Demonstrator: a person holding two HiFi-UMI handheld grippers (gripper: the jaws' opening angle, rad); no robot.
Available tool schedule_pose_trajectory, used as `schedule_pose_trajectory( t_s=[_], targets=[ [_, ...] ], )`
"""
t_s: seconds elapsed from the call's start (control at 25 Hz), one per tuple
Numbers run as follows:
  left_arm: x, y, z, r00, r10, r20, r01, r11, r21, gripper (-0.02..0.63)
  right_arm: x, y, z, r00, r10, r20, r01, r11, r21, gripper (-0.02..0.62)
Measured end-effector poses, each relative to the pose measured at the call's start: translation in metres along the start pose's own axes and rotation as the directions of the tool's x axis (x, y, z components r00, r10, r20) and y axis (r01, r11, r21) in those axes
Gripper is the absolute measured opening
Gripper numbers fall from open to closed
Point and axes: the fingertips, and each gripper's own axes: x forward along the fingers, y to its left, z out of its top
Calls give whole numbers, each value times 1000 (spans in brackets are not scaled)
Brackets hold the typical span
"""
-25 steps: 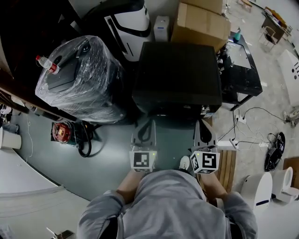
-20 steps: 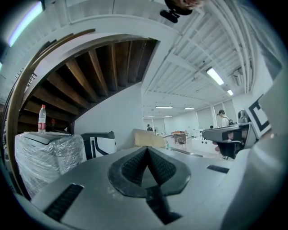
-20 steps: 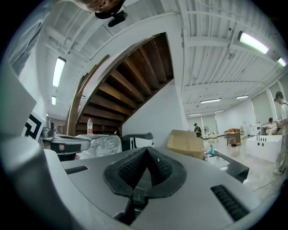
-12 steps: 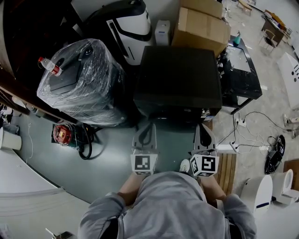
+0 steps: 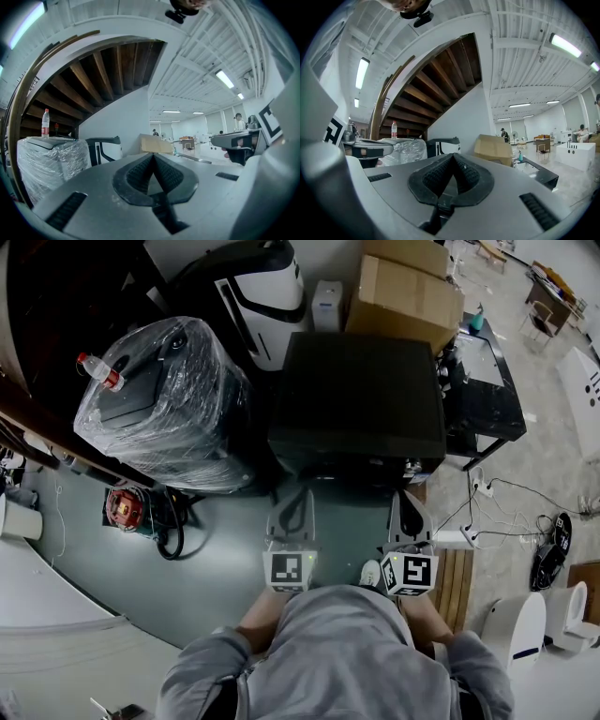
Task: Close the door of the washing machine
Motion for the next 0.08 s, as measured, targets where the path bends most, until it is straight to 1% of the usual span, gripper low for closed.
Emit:
schedule_pose_trajectory(
  t_s=[0.08],
  targets=[
    [0, 0, 0, 1000, 1, -1, -1, 1000, 2, -3, 0, 1, -1, 1000, 2, -3, -2, 1000, -1, -2]
  ],
)
